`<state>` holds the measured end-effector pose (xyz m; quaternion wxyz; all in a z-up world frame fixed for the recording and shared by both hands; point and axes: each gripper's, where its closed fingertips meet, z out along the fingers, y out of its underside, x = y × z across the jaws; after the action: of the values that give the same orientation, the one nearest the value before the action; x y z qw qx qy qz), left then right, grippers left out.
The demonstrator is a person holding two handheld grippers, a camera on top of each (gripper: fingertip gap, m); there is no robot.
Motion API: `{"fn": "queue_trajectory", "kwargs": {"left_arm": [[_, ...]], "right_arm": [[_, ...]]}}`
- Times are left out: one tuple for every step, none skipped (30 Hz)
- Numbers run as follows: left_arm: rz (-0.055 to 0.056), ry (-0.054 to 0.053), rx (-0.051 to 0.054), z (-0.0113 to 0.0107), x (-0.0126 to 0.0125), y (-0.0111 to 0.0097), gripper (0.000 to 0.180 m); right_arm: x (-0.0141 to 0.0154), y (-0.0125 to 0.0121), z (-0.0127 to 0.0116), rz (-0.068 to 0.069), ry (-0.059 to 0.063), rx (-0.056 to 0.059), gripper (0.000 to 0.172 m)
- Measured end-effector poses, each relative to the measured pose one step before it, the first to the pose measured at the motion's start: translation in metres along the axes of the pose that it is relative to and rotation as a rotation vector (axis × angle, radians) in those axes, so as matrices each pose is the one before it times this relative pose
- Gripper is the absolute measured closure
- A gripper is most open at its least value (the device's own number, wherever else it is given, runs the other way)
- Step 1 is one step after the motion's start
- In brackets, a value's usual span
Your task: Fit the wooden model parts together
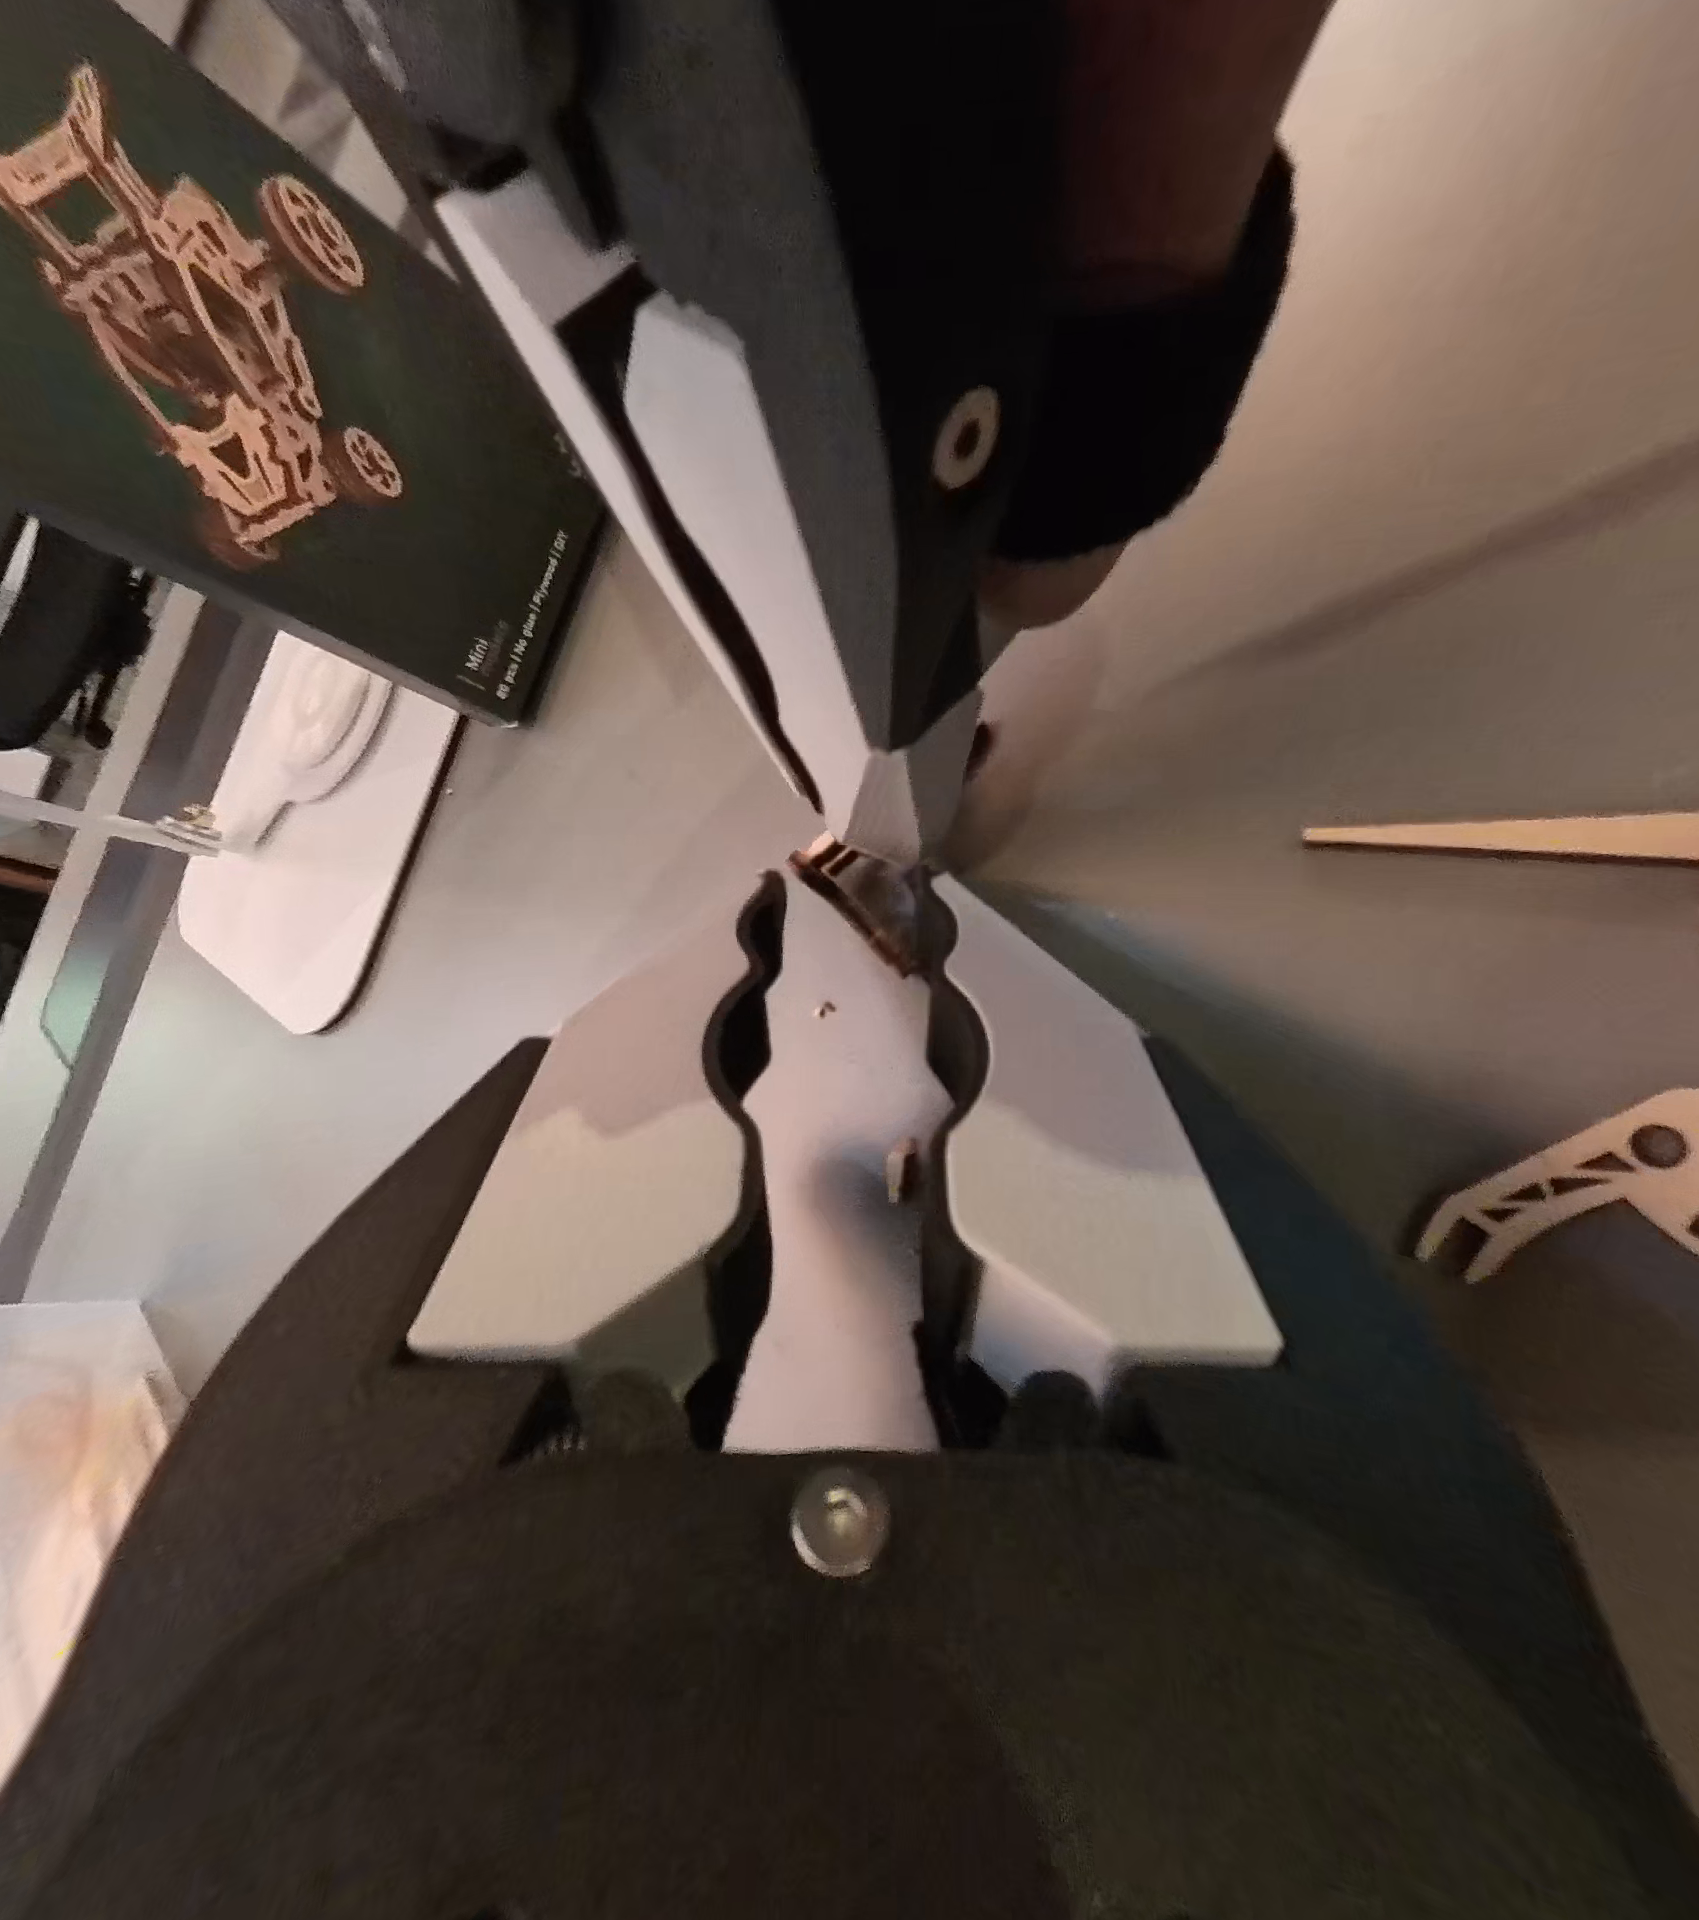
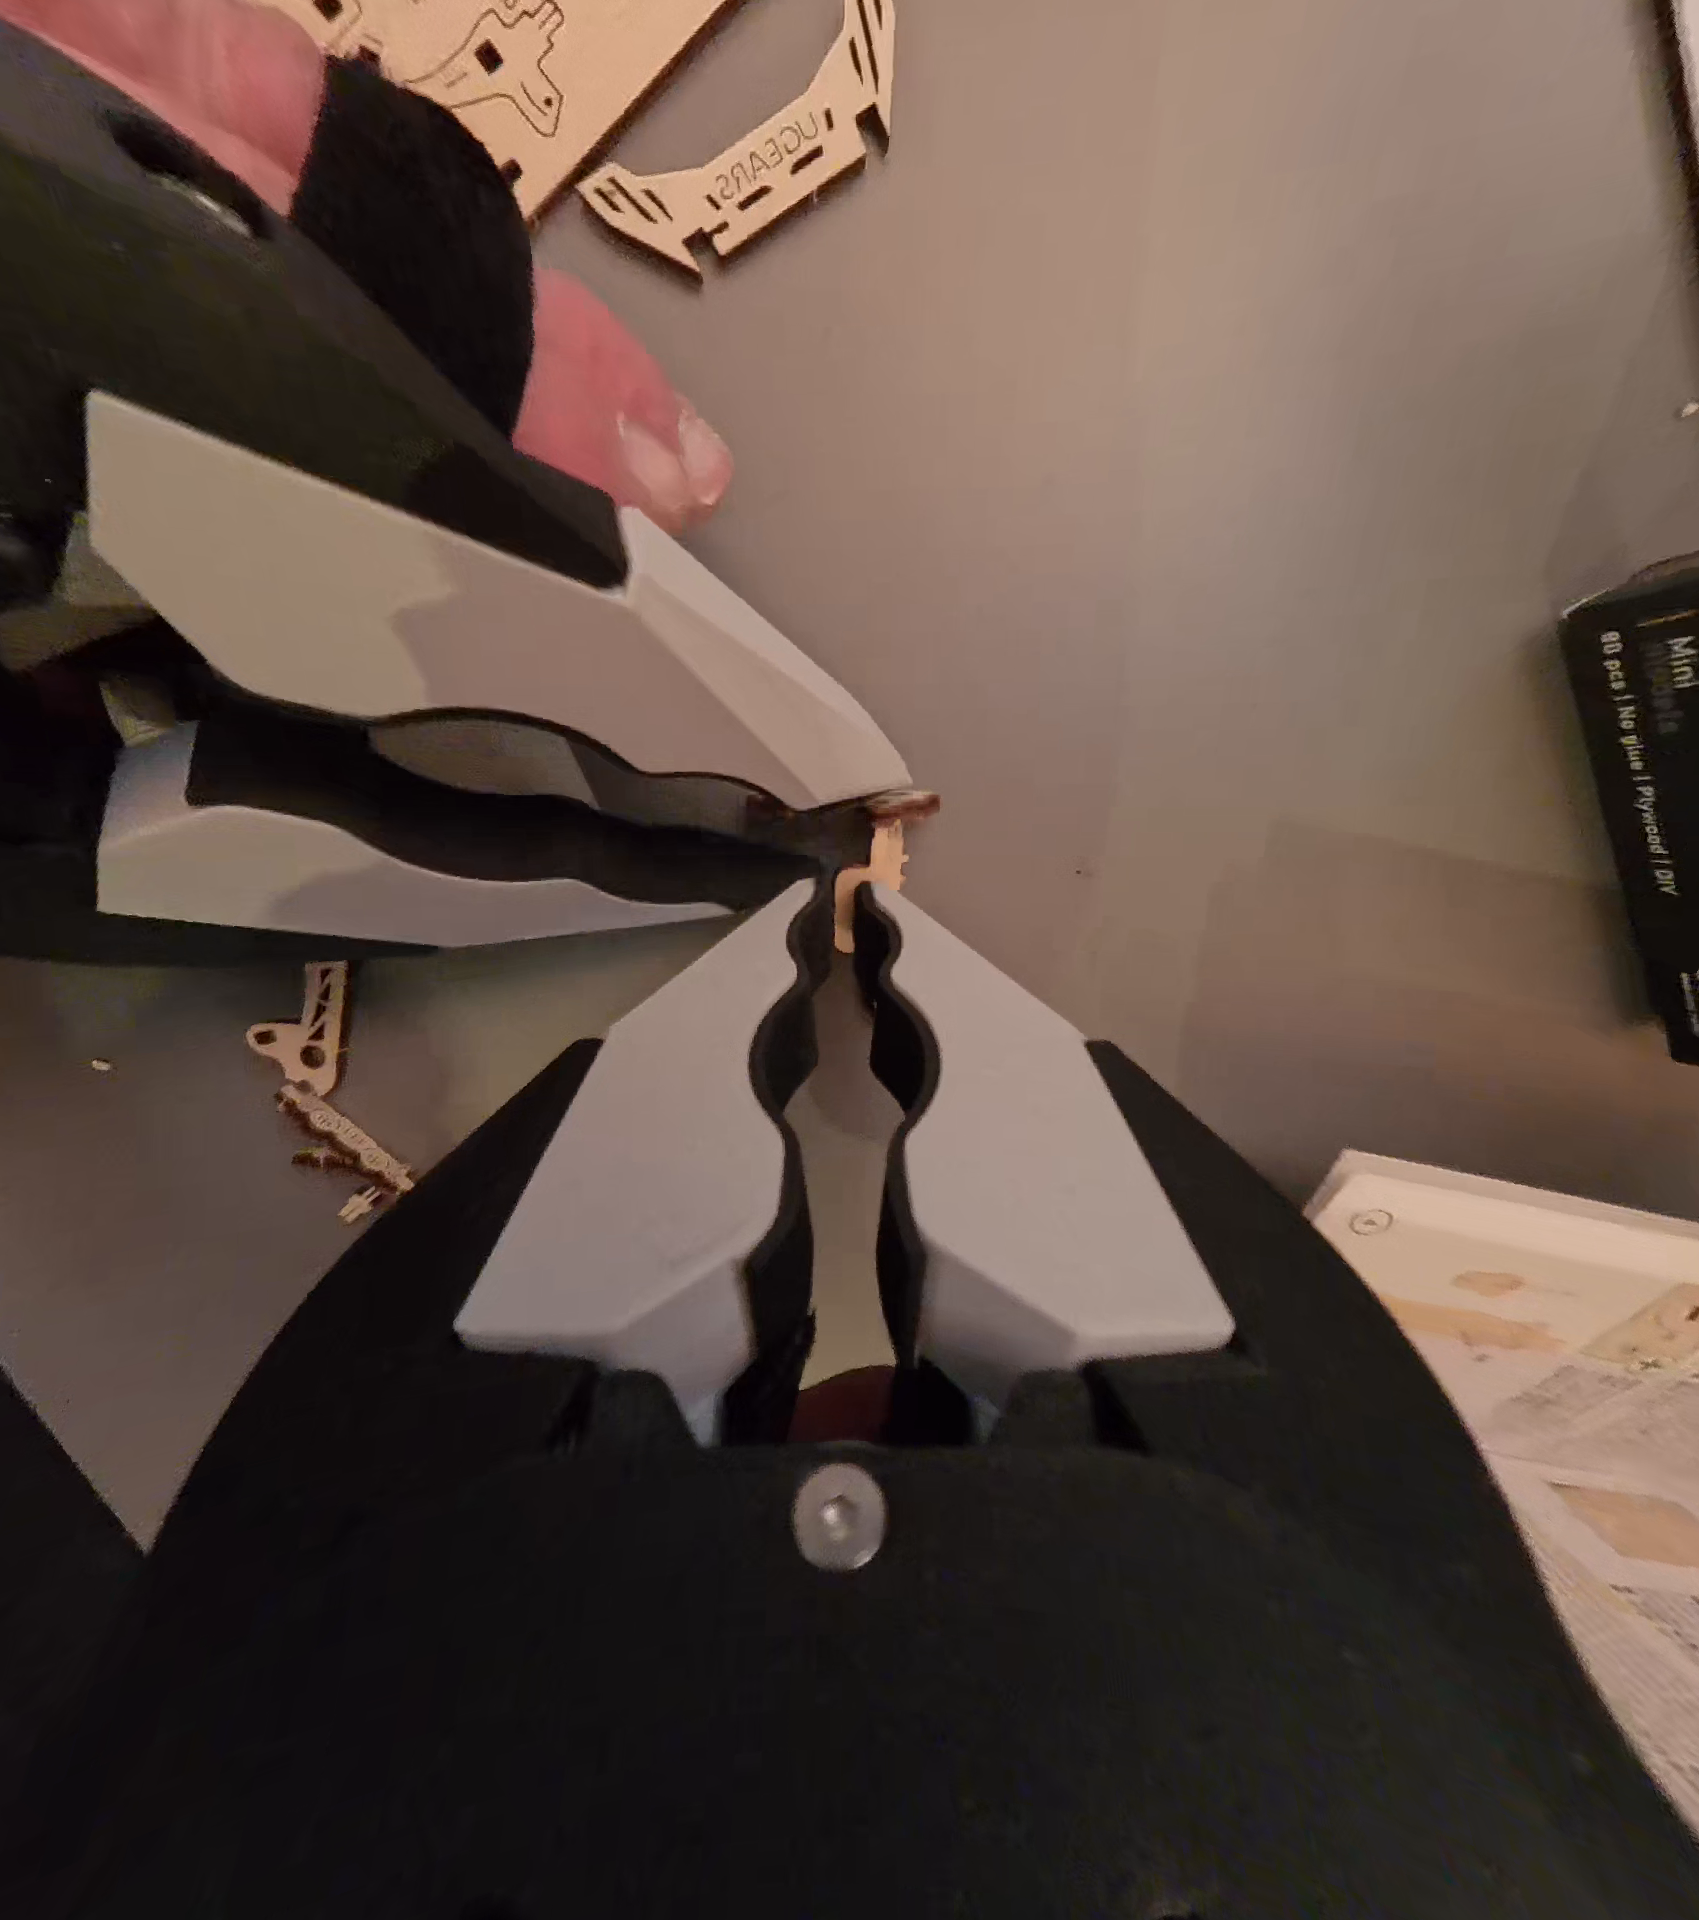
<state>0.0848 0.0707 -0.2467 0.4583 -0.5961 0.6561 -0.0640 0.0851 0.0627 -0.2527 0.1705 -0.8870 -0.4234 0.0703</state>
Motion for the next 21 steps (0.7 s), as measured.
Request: {"fn": "queue_trajectory", "kwargs": {"left_arm": [[-0.0110,0.0187,0.0106,-0.00089,0.00127,-0.00130,0.152],[-0.0197,0.0268,0.0124,-0.00166,0.00123,-0.00119,0.145],[-0.0319,0.0249,-0.0012,-0.00136,0.00003,0.00102,0.141],[-0.0334,0.0284,-0.0007,-0.00151,0.00002,0.00148,0.136],[-0.0294,0.0239,-0.0050,-0.00120,-0.00014,0.00195,0.133],[-0.0165,0.0204,0.0003,-0.00108,0.00044,0.00103,0.133],[-0.0082,0.0172,0.0089,-0.00108,0.00113,-0.00042,0.136],[-0.0065,0.0049,0.0100,-0.00076,-0.00009,-0.00139,0.136],[-0.0033,-0.0022,0.0125,-0.00097,-0.00060,-0.00189,0.137],[-0.0024,-0.0074,0.0086,-0.00094,-0.00124,-0.00100,0.137],[-0.0076,-0.0054,-0.0041,-0.00042,-0.00145,0.00109,0.138],[-0.0086,0.0038,-0.0042,-0.00002,-0.00039,0.00115,0.139],[-0.0074,0.0048,0.0036,-0.00037,-0.00029,-0.00046,0.139],[-0.0097,0.0029,0.0038,-0.00024,-0.00077,-0.00045,0.138],[-0.0097,0.0025,-0.0015,0.00012,-0.00100,0.00028,0.137],[-0.0089,0.0040,-0.0028,0.00012,-0.00120,0.00077,0.137],[-0.0056,0.0021,0.0033,-0.00058,-0.00174,0.00002,0.137],[-0.0036,-0.0041,0.0044,-0.00136,-0.00269,-0.00002,0.138],[-0.0046,-0.0081,0.0069,-0.00164,-0.00335,-0.00049,0.140],[-0.0012,-0.0048,0.0043,-0.00170,-0.00249,-0.00033,0.142],[0.0030,0.0005,-0.0048,-0.00164,-0.00133,0.00053,0.144]], "right_arm": [[-0.00027,-0.00032,-0.00036,-0.0011,-0.0074,0.0024,0.171],[-0.00043,-0.00080,-0.00043,-0.0017,-0.0055,0.0076,0.171],[-0.00013,0.00093,-0.00048,-0.0046,-0.0019,0.0000,0.171],[-0.00096,0.00068,-0.00056,-0.0074,-0.0044,0.0031,0.171],[-0.00192,-0.00151,-0.00133,-0.0066,-0.0087,0.0181,0.171],[-0.00141,-0.00163,-0.00121,-0.0057,-0.0047,0.0170,0.171],[0.00010,0.00024,-0.00029,-0.0008,0.0019,0.0045,0.171],[0.00061,0.00047,0.00048,-0.0014,0.0062,0.0050,0.171],[-0.00002,-0.00032,0.00065,0.0037,0.0031,0.0126,0.171],[-0.00048,0.00137,0.00069,0.0117,-0.0007,0.0030,0.171],[-0.00098,0.00328,0.00094,0.0122,-0.0048,-0.0086,0.171],[0.00021,0.00140,-0.00020,0.0066,0.0027,0.0029,0.171],[0.00056,-0.00020,-0.00153,0.0076,0.0029,0.0116,0.171],[0.00136,-0.00003,-0.00186,0.0067,0.0063,0.0065,0.171],[0.00214,-0.00024,-0.00189,0.0017,0.0100,0.0047,0.171],[0.00201,-0.00137,-0.00211,0.0012,0.0075,0.0097,0.171],[0.00091,-0.00250,-0.00235,0.0008,0.0008,0.0156,0.171],[-0.00080,-0.00297,-0.00236,0.0007,-0.0096,0.0160,0.171],[-0.00123,-0.00385,-0.00254,-0.0052,-0.0095,0.0227,0.171],[0.00039,-0.00372,-0.00267,-0.0078,0.0008,0.0242,0.171],[0.00153,-0.00108,-0.00194,0.0015,0.0061,0.0086,0.171]]}}
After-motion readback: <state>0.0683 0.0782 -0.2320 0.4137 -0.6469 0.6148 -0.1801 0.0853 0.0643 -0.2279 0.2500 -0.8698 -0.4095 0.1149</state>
